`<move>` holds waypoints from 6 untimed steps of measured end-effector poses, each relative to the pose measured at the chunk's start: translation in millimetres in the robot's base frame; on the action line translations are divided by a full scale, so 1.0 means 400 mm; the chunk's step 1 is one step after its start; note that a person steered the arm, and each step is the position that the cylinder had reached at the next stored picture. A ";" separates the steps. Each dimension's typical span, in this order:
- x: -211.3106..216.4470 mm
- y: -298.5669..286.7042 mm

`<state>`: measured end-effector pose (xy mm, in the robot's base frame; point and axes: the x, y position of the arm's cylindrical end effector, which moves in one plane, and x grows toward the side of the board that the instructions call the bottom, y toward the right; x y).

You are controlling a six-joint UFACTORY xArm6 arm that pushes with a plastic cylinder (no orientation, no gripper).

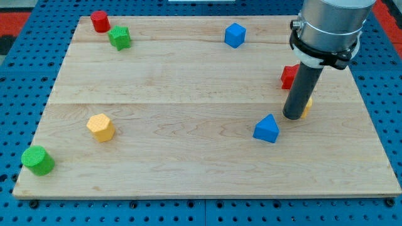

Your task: Place the hexagon parallel left to the heart

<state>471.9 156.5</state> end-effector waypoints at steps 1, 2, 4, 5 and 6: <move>0.082 0.006; 0.063 0.080; -0.005 -0.055; -0.004 -0.168; -0.033 -0.432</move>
<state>458.7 -16.5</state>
